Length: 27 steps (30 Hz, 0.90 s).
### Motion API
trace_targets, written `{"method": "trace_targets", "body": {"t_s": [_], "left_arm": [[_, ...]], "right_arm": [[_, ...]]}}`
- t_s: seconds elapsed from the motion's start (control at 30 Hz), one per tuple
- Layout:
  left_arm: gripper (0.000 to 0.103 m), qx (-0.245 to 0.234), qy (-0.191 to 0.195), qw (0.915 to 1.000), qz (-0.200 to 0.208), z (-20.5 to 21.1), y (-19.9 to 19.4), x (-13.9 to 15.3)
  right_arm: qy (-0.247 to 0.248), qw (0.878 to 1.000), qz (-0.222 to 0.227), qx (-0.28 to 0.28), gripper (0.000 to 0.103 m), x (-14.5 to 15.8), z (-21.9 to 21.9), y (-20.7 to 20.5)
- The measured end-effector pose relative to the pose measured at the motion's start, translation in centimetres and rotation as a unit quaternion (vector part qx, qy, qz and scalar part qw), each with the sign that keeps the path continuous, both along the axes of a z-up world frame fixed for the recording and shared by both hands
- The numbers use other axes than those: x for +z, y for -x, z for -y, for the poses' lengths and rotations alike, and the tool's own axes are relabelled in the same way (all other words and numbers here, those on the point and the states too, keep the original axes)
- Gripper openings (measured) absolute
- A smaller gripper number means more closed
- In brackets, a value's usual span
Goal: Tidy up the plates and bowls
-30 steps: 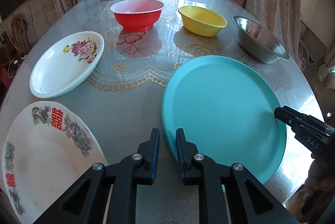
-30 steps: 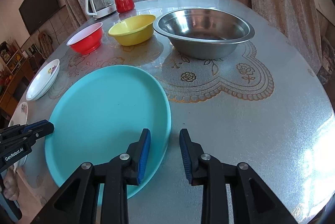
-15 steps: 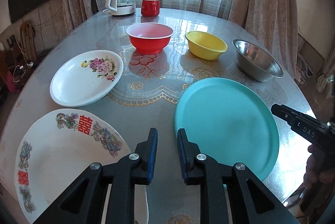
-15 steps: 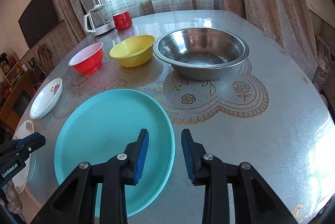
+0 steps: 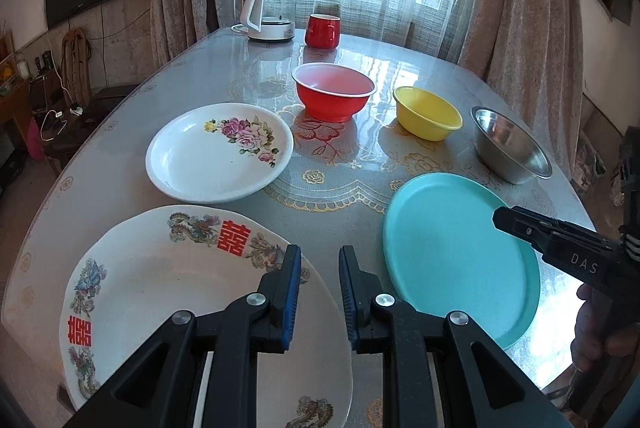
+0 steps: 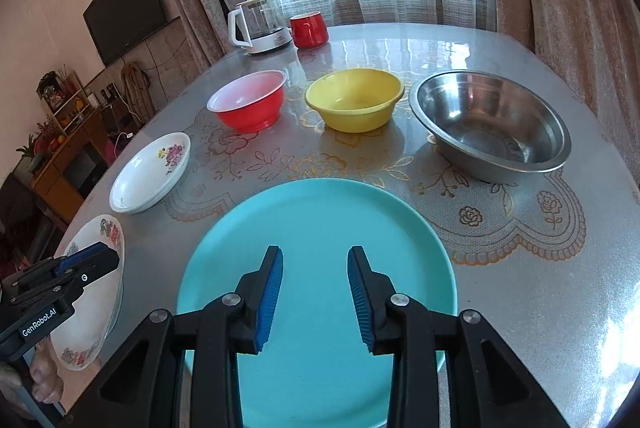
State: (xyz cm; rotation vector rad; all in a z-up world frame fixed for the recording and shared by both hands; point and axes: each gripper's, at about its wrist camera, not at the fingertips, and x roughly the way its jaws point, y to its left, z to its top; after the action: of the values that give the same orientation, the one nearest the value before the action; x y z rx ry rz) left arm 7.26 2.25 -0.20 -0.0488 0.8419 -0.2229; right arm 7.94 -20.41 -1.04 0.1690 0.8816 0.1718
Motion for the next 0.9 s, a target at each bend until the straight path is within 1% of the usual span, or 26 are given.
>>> {"method": "trace_targets", "body": {"t_s": [0.1, 0.2, 0.37, 0.47, 0.53, 0.6, 0.7, 0.77, 0.83, 0.9], "left_arm": [[0.03, 0.008, 0.003, 1.0, 0.002, -1.1, -0.1, 0.3], [0.03, 0.022, 0.002, 0.9997, 0.009, -2.4, -0.2, 0.6], [0.031, 0.035, 0.018, 0.9991, 0.014, -4.9, -0.6, 1.1], [0.036, 0.041, 0.015, 0.9989, 0.019, -6.4, -0.8, 1.3], [0.037, 0.055, 0.011, 0.9983, 0.018, -7.6, -1.2, 1.2], [0.04, 0.068, 0.016, 0.9974, 0.017, -9.0, -1.4, 1.1], [0.04, 0.09, 0.021, 0.9957, 0.012, -11.4, -1.8, 0.8], [0.04, 0.099, 0.034, 0.9945, 0.001, -13.0, -2.3, 0.6], [0.04, 0.101, 0.056, 0.9933, -0.01, -14.3, -3.1, 0.5], [0.038, 0.109, 0.07, 0.9914, -0.019, -15.4, -4.0, 0.4]], "right_arm": [[-0.027, 0.999, -0.011, 0.033, 0.035, 0.1, -1.9, -1.1], [-0.037, 0.997, -0.018, 0.066, 0.035, 0.4, -4.1, -2.0], [-0.071, 0.992, -0.039, 0.101, 0.035, 1.0, -6.9, -3.6], [-0.094, 0.987, -0.049, 0.118, 0.035, 1.3, -8.5, -4.3], [-0.106, 0.985, -0.057, 0.126, 0.035, 1.4, -9.4, -4.9], [-0.114, 0.983, -0.062, 0.129, 0.035, 1.4, -10.3, -5.5], [-0.122, 0.982, -0.066, 0.129, 0.035, 1.5, -11.4, -6.6], [-0.128, 0.981, -0.07, 0.129, 0.035, 1.5, -12.1, -7.4], [-0.13, 0.981, -0.074, 0.125, 0.035, 1.3, -12.7, -8.3], [-0.132, 0.981, -0.081, 0.118, 0.035, 1.0, -13.2, -9.2]]}}
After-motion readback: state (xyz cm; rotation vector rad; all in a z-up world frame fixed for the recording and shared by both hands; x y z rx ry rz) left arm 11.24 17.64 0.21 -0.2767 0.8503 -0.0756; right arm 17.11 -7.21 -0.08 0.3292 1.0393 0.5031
